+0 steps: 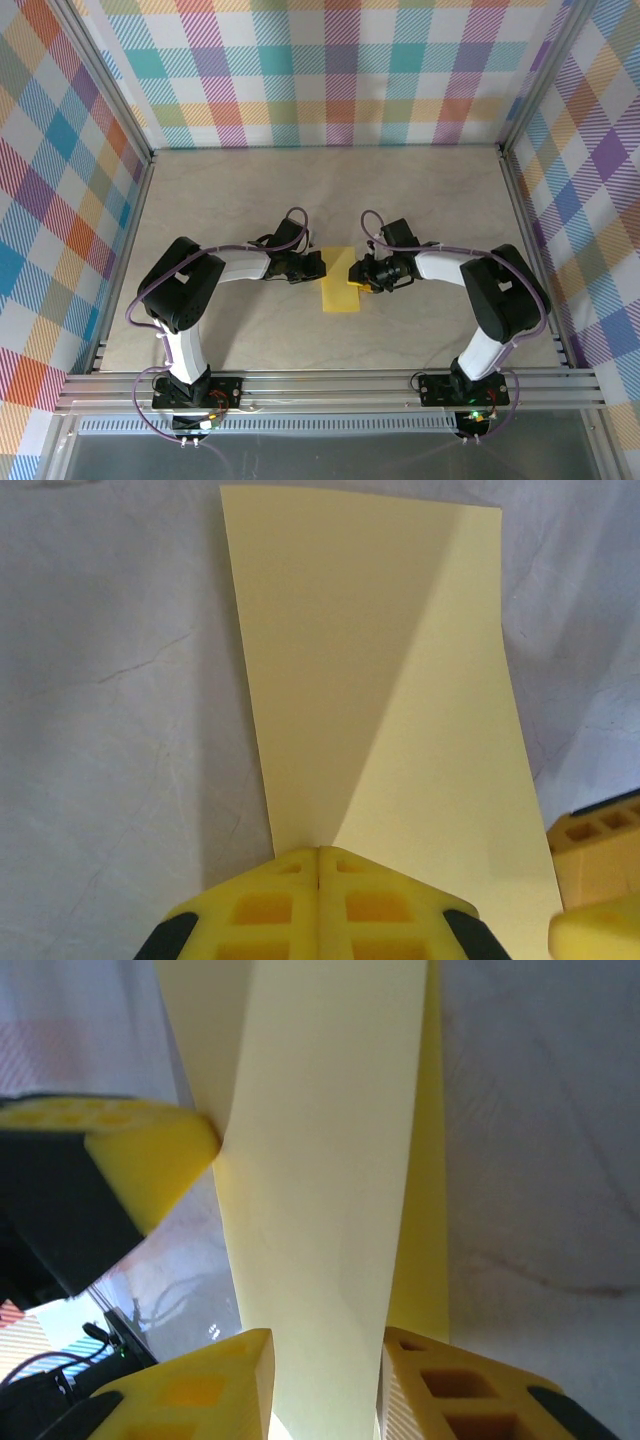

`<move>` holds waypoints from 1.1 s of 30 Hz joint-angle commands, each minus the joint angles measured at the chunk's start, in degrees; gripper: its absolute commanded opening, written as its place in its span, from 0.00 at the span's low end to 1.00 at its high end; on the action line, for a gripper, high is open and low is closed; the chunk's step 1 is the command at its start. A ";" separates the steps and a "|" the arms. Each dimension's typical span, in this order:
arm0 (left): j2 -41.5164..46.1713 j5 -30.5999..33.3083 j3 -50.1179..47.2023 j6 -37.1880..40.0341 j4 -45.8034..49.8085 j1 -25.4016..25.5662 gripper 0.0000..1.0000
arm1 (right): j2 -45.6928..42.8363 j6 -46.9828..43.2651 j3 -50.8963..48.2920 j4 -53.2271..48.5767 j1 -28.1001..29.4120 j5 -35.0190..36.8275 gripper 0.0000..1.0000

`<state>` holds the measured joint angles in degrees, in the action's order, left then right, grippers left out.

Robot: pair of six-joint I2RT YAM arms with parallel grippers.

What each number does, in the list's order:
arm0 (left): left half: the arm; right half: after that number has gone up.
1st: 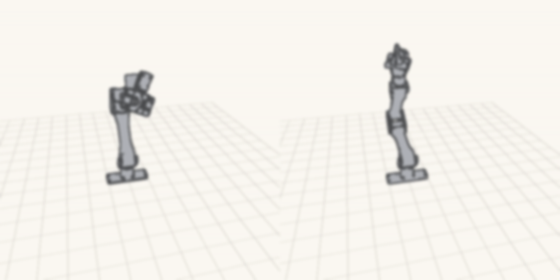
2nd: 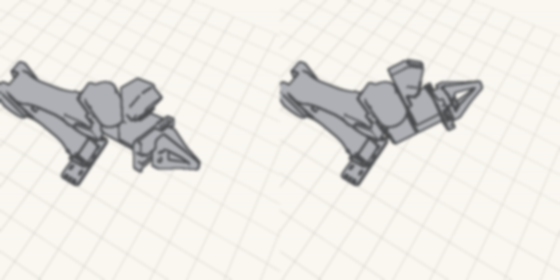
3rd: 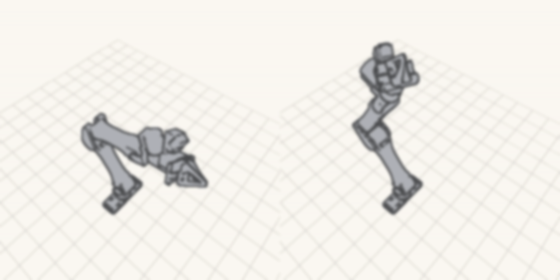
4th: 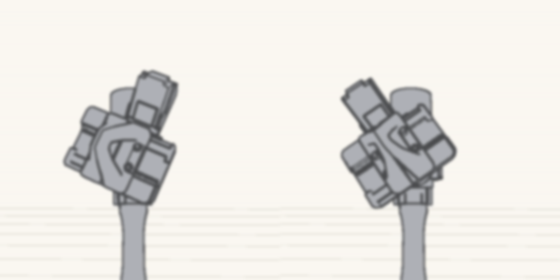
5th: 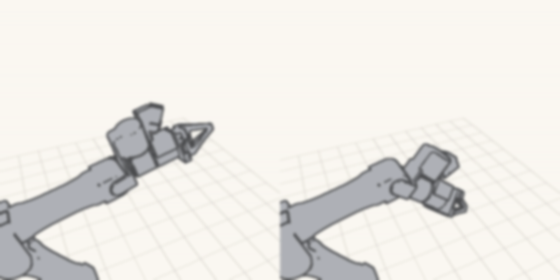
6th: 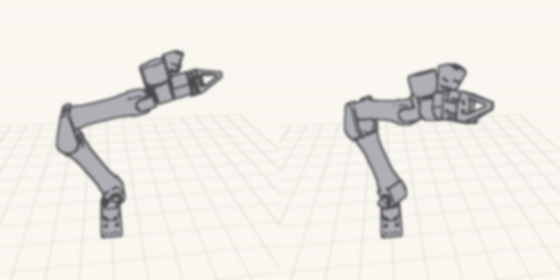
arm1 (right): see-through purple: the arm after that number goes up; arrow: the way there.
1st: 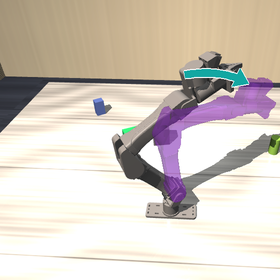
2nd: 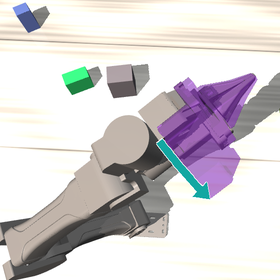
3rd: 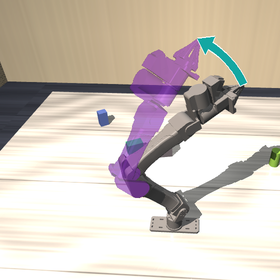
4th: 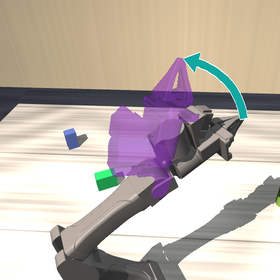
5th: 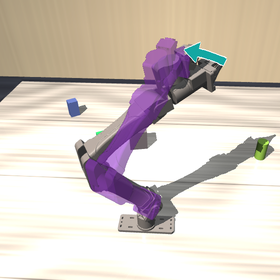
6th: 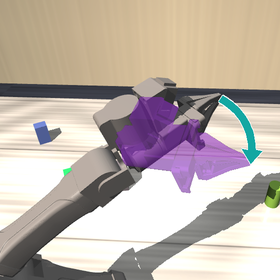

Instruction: Fold a paper plane with a square sheet of paper (fold left side to right side)

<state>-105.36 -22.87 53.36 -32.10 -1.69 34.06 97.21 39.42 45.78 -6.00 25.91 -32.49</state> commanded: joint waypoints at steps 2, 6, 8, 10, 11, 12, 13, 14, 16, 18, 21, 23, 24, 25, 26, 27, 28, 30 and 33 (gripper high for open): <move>0.95 0.81 -1.98 0.72 3.72 0.65 0.00 | 2.80 -2.56 2.72 0.62 -1.16 -1.83 0.29; 1.20 0.90 -1.99 0.63 3.45 0.65 0.00 | 4.27 -3.20 3.78 0.63 -1.64 -2.00 0.24; 1.33 0.97 -2.01 0.70 3.37 0.65 0.00 | 4.82 -3.70 4.12 0.35 -1.72 -1.92 0.21; 1.40 0.99 -1.94 0.63 3.47 0.65 0.00 | 5.10 -3.98 4.18 0.06 -1.83 -1.79 0.18; 1.49 1.08 -1.86 0.71 3.47 0.65 0.00 | 5.14 -3.94 3.99 0.23 -1.92 -1.82 0.16; 1.55 1.08 -1.65 0.75 3.54 0.65 0.00 | 5.10 -3.86 3.95 0.26 -1.94 -2.04 0.13; 1.74 1.08 -1.53 0.90 3.63 0.65 0.00 | 5.10 -3.83 3.86 0.21 -1.98 -2.28 0.11; 1.95 1.14 -1.23 1.00 3.81 0.60 0.00 | 4.96 -3.84 3.86 0.10 -2.02 -2.40 0.09; 2.56 1.42 -0.72 1.50 4.29 0.56 0.03 | 4.61 -3.76 3.57 -0.19 -2.01 -2.45 0.05; 3.83 2.01 -0.27 2.19 4.66 0.56 0.09 | 4.14 -3.11 3.48 -0.65 -2.01 -2.84 0.03; 6.58 2.71 -0.42 3.45 4.68 0.63 0.16 | 3.31 -1.56 3.56 -1.19 -2.01 -3.78 0.01; 9.17 3.62 -1.43 4.84 4.62 0.98 0.24 | 2.94 -0.58 3.81 -2.41 -2.01 -3.98 0.01; 10.88 4.39 -2.20 5.87 4.64 1.37 0.28 | 2.77 -0.04 3.97 -3.04 -2.05 -4.02 0.01; 12.37 5.28 -2.95 6.88 4.82 1.88 0.32 | 2.58 0.40 4.12 -3.50 -2.01 -4.12 0.00; 14.18 6.36 -3.85 8.11 5.23 2.71 0.35 | 2.42 0.85 4.06 -3.90 -2.01 -4.16 0.00; 16.25 7.49 -4.66 9.43 5.74 3.51 0.38 | 2.29 1.28 4.05 -4.24 -2.03 -4.31 0.00; 17.76 8.54 -5.44 10.46 6.26 4.52 0.41 | 2.30 1.51 4.25 -4.56 -2.01 -4.34 0.00; 21.44 10.92 -7.36 12.37 6.87 6.98 0.47 | 2.28 2.01 4.69 -5.37 -2.01 -4.40 0.00; 25.60 14.75 -9.36 14.56 7.82 11.81 0.55 | 2.28 2.74 5.19 -6.03 -2.01 -4.42 0.00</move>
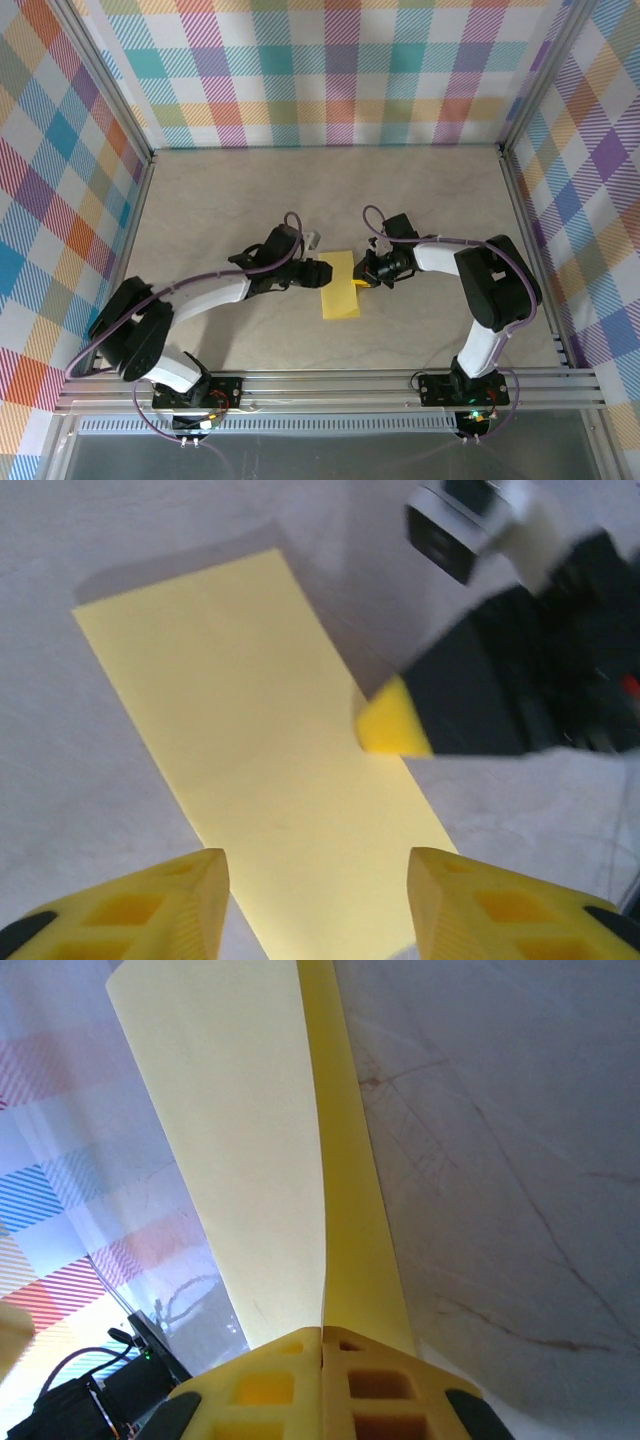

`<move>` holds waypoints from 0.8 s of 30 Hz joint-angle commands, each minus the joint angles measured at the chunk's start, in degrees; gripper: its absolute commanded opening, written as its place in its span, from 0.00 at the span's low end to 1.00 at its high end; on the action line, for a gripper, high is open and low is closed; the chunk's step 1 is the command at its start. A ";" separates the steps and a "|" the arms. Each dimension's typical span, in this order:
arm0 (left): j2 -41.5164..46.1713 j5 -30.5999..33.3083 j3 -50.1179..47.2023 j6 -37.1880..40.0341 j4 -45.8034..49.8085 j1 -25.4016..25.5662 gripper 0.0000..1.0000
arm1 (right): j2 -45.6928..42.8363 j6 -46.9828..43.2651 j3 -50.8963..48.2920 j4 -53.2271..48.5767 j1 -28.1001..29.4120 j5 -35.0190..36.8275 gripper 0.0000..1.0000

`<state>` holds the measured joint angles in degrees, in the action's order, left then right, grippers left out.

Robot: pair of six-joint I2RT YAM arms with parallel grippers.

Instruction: Fold a paper plane with a square sheet of paper (fold left side to right side)

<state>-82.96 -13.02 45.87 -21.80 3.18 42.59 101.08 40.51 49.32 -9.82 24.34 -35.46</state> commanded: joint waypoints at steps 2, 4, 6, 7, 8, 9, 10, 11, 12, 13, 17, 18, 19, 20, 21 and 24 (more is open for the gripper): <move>4.78 8.25 -2.19 5.80 3.98 6.86 0.59 | -1.53 1.97 2.05 -2.46 -0.43 -1.47 0.00; 5.26 11.70 -1.81 7.20 5.17 10.80 0.62 | -1.46 2.37 2.38 -2.60 -0.43 -1.62 0.00; 4.47 15.38 -0.71 8.15 6.40 14.35 0.65 | -1.41 2.45 2.68 -2.80 -0.46 -1.63 0.00; 3.82 16.80 -0.14 8.38 6.84 15.71 0.66 | -1.37 2.51 2.67 -2.98 -0.43 -1.60 0.00; 2.71 18.11 0.72 8.61 7.37 17.00 0.66 | -1.27 2.55 2.72 -3.04 -0.43 -1.60 0.00; 1.48 19.27 1.67 8.85 7.79 18.20 0.67 | -1.22 2.58 2.71 -3.10 -0.43 -1.64 0.00; 0.36 20.15 2.50 9.17 8.09 19.13 0.67 | -1.19 2.64 2.76 -3.01 -0.43 -1.62 0.00; -1.04 21.21 3.54 9.53 8.44 20.18 0.68 | -1.30 2.73 2.71 -3.03 -0.43 -1.62 0.00; -2.51 22.50 4.79 9.87 8.91 21.23 0.68 | -1.26 2.72 2.72 -3.11 -0.43 -1.63 0.00; -3.78 23.71 5.83 10.14 9.37 22.07 0.69 | -1.31 2.75 2.72 -3.03 -0.43 -1.55 0.00; -9.99 28.95 10.94 10.56 12.25 24.53 0.70 | -1.38 2.90 2.91 -3.07 -0.43 -1.49 0.00; -11.55 30.13 12.17 10.40 13.78 24.88 0.71 | -1.35 2.84 2.99 -3.08 -0.43 -1.54 0.00; -12.70 30.99 13.07 10.31 14.74 25.05 0.71 | -1.40 2.82 2.99 -3.05 -0.43 -1.51 0.00; -13.98 32.21 13.88 9.95 15.36 25.26 0.71 | -1.40 2.82 3.02 -3.05 -0.43 -1.54 0.00; -15.00 33.25 14.60 9.62 15.90 25.35 0.72 | -1.41 2.82 2.99 -3.16 -0.43 -1.61 0.00; -17.27 34.80 16.15 9.23 16.77 25.35 0.72 | -1.36 2.82 2.87 -3.08 -0.43 -1.62 0.00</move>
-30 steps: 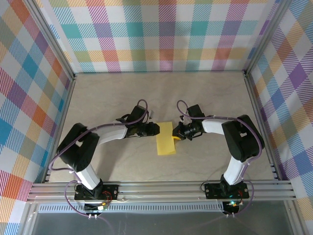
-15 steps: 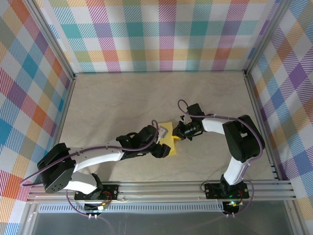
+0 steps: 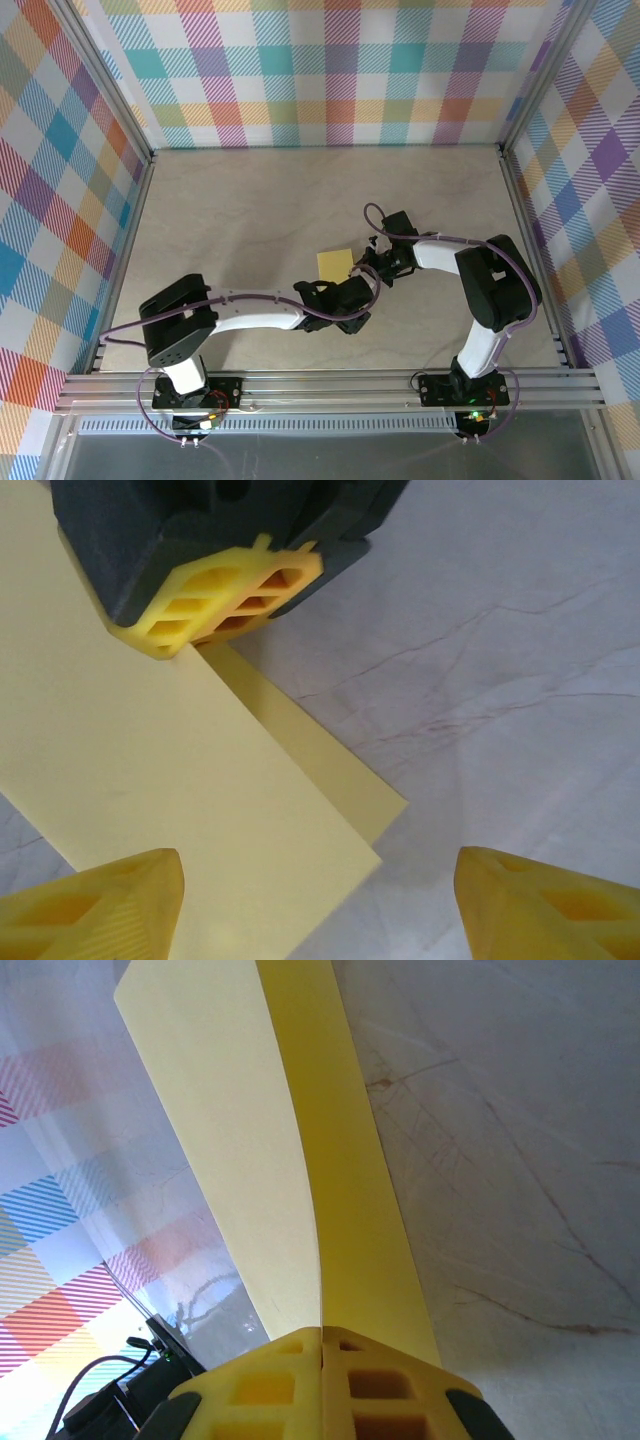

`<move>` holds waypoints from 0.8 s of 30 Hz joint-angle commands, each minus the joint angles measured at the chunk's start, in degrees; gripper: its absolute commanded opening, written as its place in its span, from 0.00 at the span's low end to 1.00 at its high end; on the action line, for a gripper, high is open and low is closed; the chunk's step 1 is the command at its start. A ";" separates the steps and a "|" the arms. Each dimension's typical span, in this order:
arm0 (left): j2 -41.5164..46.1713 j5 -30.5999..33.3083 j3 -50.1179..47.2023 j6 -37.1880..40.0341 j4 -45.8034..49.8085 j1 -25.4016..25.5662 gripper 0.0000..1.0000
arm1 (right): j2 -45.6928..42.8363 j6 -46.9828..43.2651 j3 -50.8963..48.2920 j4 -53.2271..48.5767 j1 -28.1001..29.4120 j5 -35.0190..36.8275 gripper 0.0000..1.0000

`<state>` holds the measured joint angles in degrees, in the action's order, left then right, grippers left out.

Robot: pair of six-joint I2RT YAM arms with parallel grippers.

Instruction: Fold a paper plane with a square sheet of paper (fold left side to right side)

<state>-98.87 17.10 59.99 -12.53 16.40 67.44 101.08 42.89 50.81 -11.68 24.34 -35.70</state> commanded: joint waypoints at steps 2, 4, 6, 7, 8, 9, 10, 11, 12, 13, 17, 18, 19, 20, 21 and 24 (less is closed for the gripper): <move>-2.42 5.04 2.74 0.05 3.63 0.50 0.72 | -1.45 0.45 1.27 -1.13 -0.43 -1.38 0.00; -3.25 5.09 3.24 0.14 3.47 0.50 0.71 | -1.46 0.52 1.21 -1.05 -0.43 -1.30 0.00; -4.02 5.10 3.62 0.31 3.24 0.50 0.68 | -1.50 0.60 1.20 -0.95 -0.43 -1.29 0.00; -4.37 5.13 3.73 0.38 3.20 0.50 0.67 | -1.50 0.61 1.17 -0.96 -0.43 -1.27 0.00; -4.51 5.08 3.86 0.56 3.15 0.50 0.64 | -1.50 0.59 1.15 -0.96 -0.43 -1.28 0.00; -4.70 4.95 3.91 0.65 3.11 0.50 0.60 | -1.50 0.59 1.15 -0.95 -0.43 -1.30 0.00; -4.75 4.87 3.98 0.71 3.03 0.50 0.56 | -1.48 0.61 1.15 -0.97 -0.45 -1.23 0.00; -4.61 4.63 3.98 0.83 2.89 0.50 0.52 | -1.49 0.61 1.14 -0.96 -0.43 -1.23 0.00; -4.58 4.49 3.85 0.85 2.70 0.49 0.46 | -1.47 0.61 1.17 -0.93 -0.48 -1.22 0.00; -4.41 4.27 3.69 0.85 2.52 0.50 0.42 | -1.48 0.53 1.21 -1.00 -0.43 -1.21 0.00; -3.28 3.07 2.62 0.85 1.15 0.50 0.25 | -1.58 0.44 1.33 -0.89 -0.41 -0.98 0.02; -3.07 2.81 2.28 0.77 0.83 0.46 0.21 | -1.70 0.42 1.51 -0.93 -0.45 -0.95 0.03; -2.79 2.63 2.06 0.67 0.60 0.50 0.17 | -1.76 0.44 1.64 -0.92 -0.43 -0.95 0.04; -2.50 2.34 1.73 0.58 0.39 0.50 0.14 | -1.84 0.38 2.01 -0.88 -0.48 -1.01 0.06; -2.33 2.22 1.48 0.50 0.25 0.50 0.11 | -1.93 0.33 2.27 -0.71 -0.47 -1.12 0.07; -1.30 1.57 0.84 0.15 0.03 0.27 0.03 | -2.32 -0.06 3.78 -0.83 -0.52 -1.16 0.14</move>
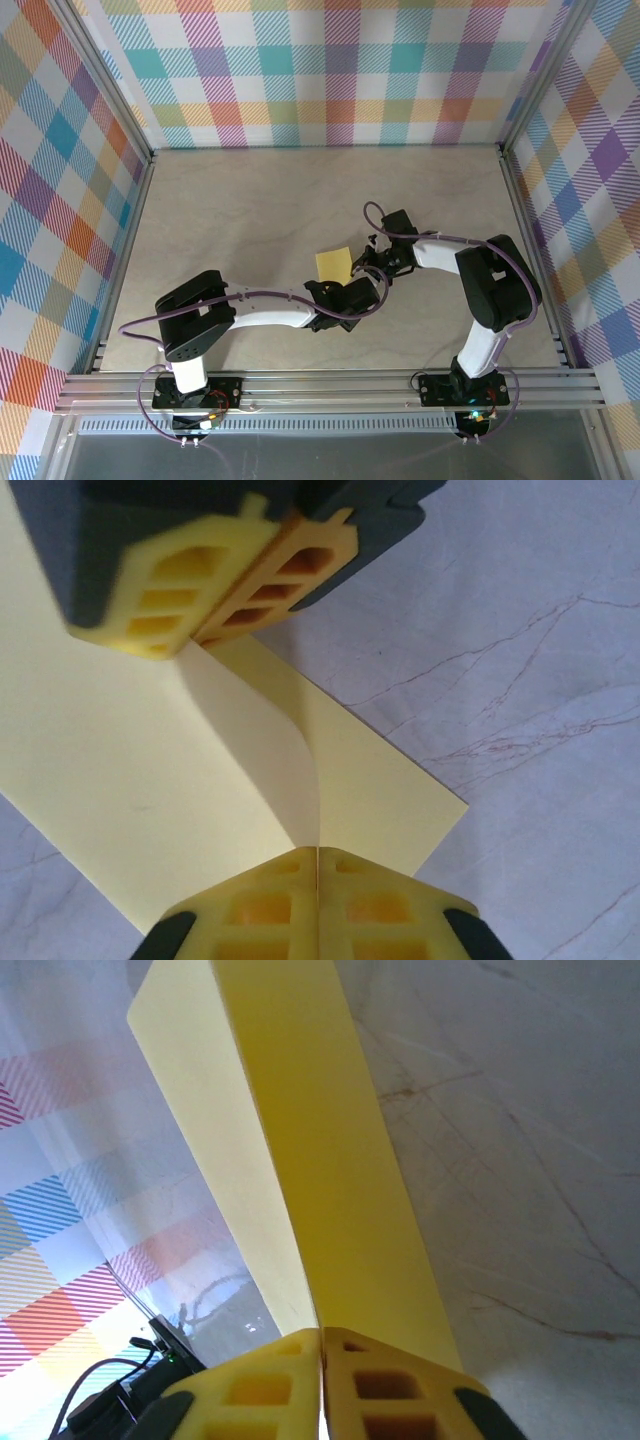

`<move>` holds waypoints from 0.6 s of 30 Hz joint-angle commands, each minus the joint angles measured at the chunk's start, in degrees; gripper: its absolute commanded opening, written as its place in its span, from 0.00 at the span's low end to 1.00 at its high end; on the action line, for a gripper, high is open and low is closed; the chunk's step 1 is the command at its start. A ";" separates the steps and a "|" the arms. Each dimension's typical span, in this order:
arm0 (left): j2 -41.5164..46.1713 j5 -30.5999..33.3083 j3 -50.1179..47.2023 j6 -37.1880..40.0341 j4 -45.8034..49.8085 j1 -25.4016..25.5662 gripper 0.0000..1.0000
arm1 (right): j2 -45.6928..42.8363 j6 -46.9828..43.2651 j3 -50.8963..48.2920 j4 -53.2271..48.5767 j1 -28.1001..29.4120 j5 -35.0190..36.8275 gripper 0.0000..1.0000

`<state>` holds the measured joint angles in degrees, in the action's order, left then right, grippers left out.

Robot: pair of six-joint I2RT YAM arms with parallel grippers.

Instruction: Fold a paper plane with a square sheet of paper (fold left side to right side)

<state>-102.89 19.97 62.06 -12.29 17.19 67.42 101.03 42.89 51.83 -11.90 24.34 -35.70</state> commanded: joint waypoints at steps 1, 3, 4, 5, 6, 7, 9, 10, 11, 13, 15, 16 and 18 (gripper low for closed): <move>3.07 -1.57 -1.53 -0.30 -0.75 0.19 0.01 | -2.47 -0.35 3.25 -0.82 -0.73 -1.10 0.16; 4.35 -2.90 -2.29 -0.95 -0.70 -0.38 0.00 | -3.15 -1.08 4.44 -1.21 -1.42 -0.75 0.21; 5.04 -3.99 -2.81 -1.27 -1.69 -0.76 0.00 | -3.67 -1.52 4.78 -1.26 -1.84 -0.68 0.24; 6.00 -5.40 -3.47 -1.64 -3.05 -1.41 0.00 | -4.50 -1.98 5.09 -1.07 -2.32 -0.62 0.28; 6.90 -7.04 -4.34 -1.99 -3.82 -2.11 0.00 | -5.37 -2.67 5.36 -1.02 -2.81 -0.54 0.31; 7.69 -8.97 -5.07 -2.31 -4.47 -2.87 0.00 | -6.30 -3.25 5.49 -1.29 -3.25 -0.36 0.34; 9.35 -13.72 -6.79 -3.16 -6.39 -4.78 0.00 | -8.66 -4.87 5.31 -2.22 -4.39 0.42 0.36; 9.97 -15.98 -7.58 -3.59 -7.27 -5.68 0.00 | -9.63 -5.53 4.98 -2.58 -4.92 0.77 0.36; 10.72 -18.34 -8.56 -4.14 -8.32 -6.60 0.00 | -10.69 -6.40 4.42 -3.34 -5.60 0.94 0.36; 11.93 -22.46 -10.60 -5.18 -10.64 -8.58 0.00 | -13.13 -7.77 2.57 -3.92 -6.78 1.08 0.36; 13.24 -26.54 -12.86 -6.61 -13.52 -10.98 0.00 | -15.82 -9.14 -0.19 -3.96 -7.54 1.07 0.33; 13.64 -28.37 -13.86 -7.37 -14.77 -12.05 0.00 | -16.84 -9.82 -1.24 -4.16 -7.55 1.14 0.33; 14.40 -32.14 -15.79 -8.78 -17.32 -14.26 0.00 | -18.63 -10.78 -3.81 -4.66 -7.61 0.89 0.29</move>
<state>-90.41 -3.60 48.58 -18.02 5.21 55.31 84.36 35.79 51.29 -13.52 16.69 -34.57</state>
